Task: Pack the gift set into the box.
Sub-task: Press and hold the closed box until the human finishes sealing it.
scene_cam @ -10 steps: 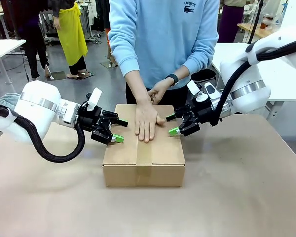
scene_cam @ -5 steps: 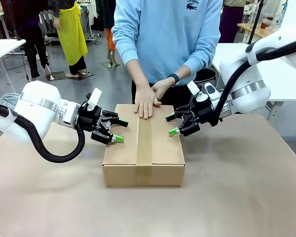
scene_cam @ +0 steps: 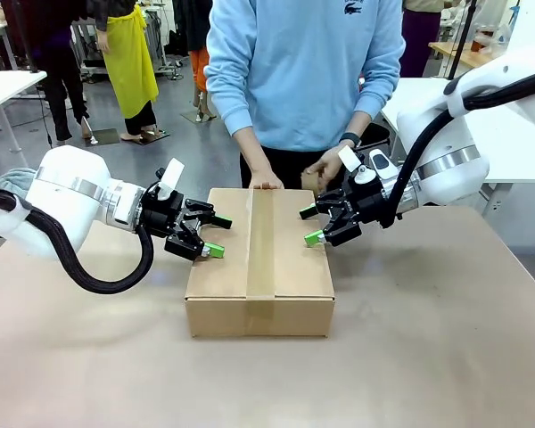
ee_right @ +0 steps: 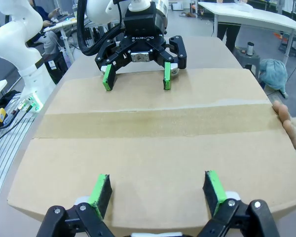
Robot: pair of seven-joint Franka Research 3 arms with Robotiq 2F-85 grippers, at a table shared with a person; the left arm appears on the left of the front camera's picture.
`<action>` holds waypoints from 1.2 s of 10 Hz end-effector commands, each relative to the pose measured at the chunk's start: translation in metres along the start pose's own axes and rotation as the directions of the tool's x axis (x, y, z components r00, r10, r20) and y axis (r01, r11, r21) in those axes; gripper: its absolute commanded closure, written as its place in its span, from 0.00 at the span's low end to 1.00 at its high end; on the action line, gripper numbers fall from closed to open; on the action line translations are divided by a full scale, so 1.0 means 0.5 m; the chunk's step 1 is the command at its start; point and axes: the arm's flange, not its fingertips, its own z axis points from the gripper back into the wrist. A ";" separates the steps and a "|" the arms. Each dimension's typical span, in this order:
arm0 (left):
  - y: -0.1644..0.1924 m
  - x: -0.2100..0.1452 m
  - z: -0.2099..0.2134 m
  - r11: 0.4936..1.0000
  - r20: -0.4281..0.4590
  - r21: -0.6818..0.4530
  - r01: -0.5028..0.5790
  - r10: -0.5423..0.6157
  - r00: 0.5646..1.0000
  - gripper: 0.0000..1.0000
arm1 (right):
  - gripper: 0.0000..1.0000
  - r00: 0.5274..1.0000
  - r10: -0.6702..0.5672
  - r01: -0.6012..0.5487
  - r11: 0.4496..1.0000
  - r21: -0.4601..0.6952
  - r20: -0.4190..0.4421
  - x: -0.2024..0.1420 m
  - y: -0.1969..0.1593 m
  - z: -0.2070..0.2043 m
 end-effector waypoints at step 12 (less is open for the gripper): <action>0.001 0.001 0.000 1.000 0.000 0.000 0.001 -0.001 1.000 0.00 | 0.00 1.000 0.000 0.000 1.000 0.000 0.000 0.000 0.000 0.000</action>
